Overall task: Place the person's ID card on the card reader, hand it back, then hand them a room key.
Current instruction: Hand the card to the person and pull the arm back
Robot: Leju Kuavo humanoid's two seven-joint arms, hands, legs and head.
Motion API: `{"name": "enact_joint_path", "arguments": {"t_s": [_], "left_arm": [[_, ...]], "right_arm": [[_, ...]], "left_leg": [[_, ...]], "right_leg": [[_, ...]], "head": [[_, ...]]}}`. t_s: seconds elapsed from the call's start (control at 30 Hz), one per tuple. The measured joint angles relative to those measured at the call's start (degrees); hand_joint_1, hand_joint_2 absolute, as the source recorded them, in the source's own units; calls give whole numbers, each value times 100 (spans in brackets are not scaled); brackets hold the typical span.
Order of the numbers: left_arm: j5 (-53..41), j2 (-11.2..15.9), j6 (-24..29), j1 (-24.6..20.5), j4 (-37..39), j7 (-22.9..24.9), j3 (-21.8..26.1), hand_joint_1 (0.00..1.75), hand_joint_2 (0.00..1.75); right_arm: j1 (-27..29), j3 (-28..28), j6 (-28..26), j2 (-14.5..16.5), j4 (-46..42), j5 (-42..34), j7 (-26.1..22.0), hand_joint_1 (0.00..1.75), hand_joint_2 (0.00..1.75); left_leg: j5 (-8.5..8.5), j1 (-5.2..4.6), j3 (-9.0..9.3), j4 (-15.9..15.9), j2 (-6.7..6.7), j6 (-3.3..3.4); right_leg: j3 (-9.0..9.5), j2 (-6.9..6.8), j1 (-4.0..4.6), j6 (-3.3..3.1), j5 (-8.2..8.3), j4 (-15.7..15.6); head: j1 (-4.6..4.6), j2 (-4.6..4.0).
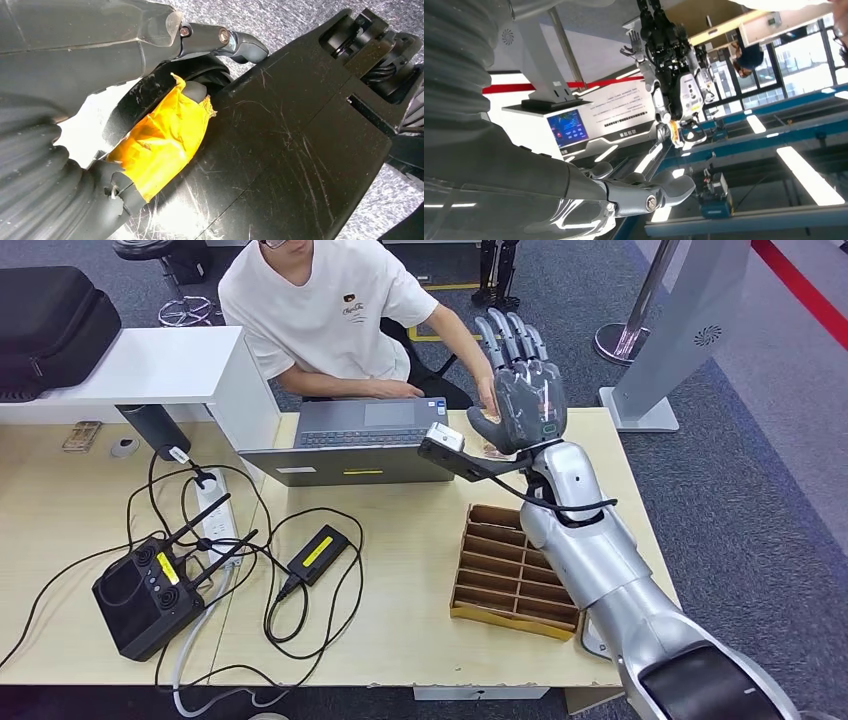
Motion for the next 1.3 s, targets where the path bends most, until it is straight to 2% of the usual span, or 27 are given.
{"name": "enact_joint_path", "arguments": {"t_s": [0.03, 0.17, 0.4, 0.6, 0.83, 1.3], "left_arm": [[25, 0, 18, 4, 0, -2, 0, 0, 175], [138, 2, 147, 76, 0, -191, 0, 0, 175], [288, 2, 290, 139, 2, -371, 0, 0, 175], [363, 2, 318, 144, 2, -378, 0, 0, 175], [432, 2, 350, 148, 2, -378, 0, 0, 175], [553, 2, 370, 149, 2, -361, 0, 0, 175]], "right_arm": [[124, -61, -3, -74, -194, -67, -31, 0, 0], [713, -302, -2, -344, -993, -267, -122, 0, 175], [1766, -719, 0, -765, -2304, -548, -293, 0, 175], [2311, -974, 1, -1043, -2903, -556, -428, 0, 175], [2717, -1173, 11, -1290, -3301, -495, -552, 0, 175], [3253, -1297, 73, -1607, -3491, -394, -670, 0, 175]], "left_leg": [[0, 0, 0, 0, -1, 0], [-3, 0, 0, -1, 1, 1], [-5, 0, -2, -2, 0, 2], [-4, -1, -1, -2, 1, 2], [-4, -1, -1, -2, 2, 2], [-5, -1, -1, -2, 2, 2]], "right_leg": [[0, -1, 0, 0, 0, 0], [0, 1, 0, 0, -1, 0], [0, -2, 0, 0, -4, -1], [2, -3, 0, 0, -4, -2], [2, -2, 0, 0, -4, -1], [2, -2, 0, 0, -4, -2]], "head": [[1, 0], [0, 0], [1, 0], [0, 0], [-1, 0], [-1, 0]]}}
